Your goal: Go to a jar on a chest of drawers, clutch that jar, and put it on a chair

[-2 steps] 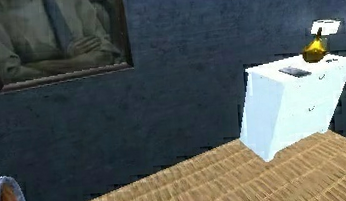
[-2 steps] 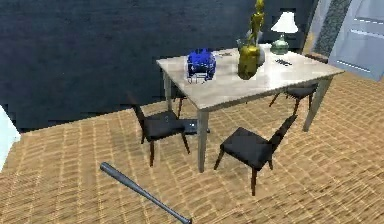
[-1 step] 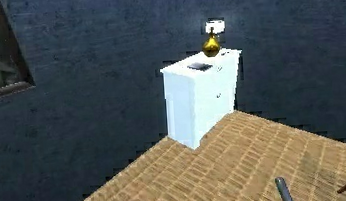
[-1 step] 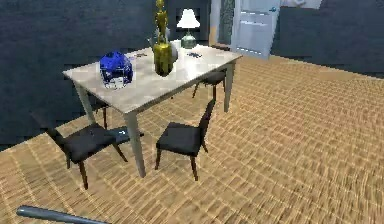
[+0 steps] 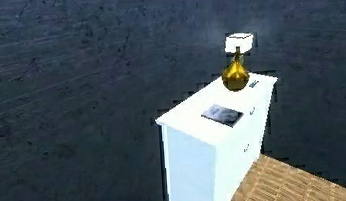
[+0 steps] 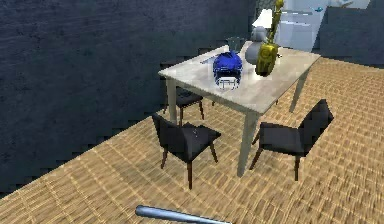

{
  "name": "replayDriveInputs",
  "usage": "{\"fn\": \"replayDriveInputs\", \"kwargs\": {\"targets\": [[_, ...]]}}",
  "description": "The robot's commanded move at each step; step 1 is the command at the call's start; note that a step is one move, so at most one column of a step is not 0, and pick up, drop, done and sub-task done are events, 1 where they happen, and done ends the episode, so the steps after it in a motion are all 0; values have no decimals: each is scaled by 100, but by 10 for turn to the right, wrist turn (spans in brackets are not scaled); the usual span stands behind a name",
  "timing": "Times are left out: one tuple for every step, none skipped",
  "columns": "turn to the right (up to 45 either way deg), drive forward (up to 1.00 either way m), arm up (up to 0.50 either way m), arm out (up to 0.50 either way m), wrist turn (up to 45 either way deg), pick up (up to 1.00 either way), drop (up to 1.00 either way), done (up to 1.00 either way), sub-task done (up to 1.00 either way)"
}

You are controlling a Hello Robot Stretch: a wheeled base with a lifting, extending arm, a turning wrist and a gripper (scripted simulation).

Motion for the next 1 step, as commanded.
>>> {"fn": "replayDriveInputs", "kwargs": {"targets": [[120, 0, 0, 0, 0, 0, 0, 0, 0]]}}
